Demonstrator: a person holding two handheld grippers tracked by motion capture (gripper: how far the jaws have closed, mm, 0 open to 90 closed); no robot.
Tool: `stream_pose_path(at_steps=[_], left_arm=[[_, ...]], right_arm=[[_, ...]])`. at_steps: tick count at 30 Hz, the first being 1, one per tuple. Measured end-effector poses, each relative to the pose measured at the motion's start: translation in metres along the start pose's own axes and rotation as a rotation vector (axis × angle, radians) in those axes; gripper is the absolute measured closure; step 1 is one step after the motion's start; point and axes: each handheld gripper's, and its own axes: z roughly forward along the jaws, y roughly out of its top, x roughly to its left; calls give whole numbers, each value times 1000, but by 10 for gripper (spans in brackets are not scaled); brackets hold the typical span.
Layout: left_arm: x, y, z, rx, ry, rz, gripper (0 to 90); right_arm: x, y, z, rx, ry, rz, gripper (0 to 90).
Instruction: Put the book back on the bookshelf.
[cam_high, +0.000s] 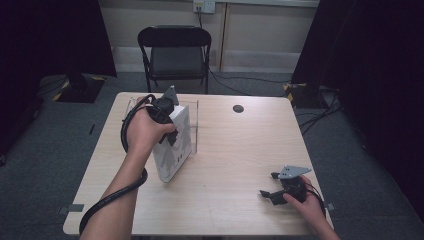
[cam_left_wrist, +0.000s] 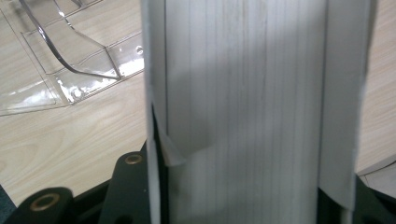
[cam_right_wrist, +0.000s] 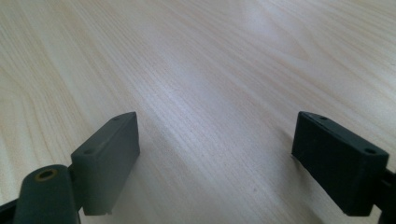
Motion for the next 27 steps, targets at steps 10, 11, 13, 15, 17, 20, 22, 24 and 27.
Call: stream_pose_path(at_steps=[10, 11, 13, 15, 17, 20, 22, 24, 27], left_arm=[[2, 4, 2, -4, 7, -29, 532], [3, 5, 2, -3, 9, -31, 532], [3, 6, 2, -5, 11, -38, 532], [3, 6, 2, -6, 12, -41, 533], [3, 7, 1, -3, 14, -42, 532], [2, 8, 1, -8, 14, -42, 532], [2, 10, 0, -7, 13, -44, 532], [1, 12, -1, -6, 19, -36, 532], [1, 13, -1, -7, 24, -46, 532]], right_arm=[[0, 0, 0, 0, 0, 0, 143], [0, 0, 0, 0, -1, 0, 143], [0, 0, 0, -1, 1, 1, 143], [0, 0, 0, 0, 0, 0, 143], [0, 0, 0, -1, -1, 1, 143], [0, 0, 0, 0, 0, 1, 143], [0, 0, 0, 0, 0, 0, 143], [0, 0, 0, 0, 0, 0, 143], [0, 0, 0, -3, 0, 1, 143]])
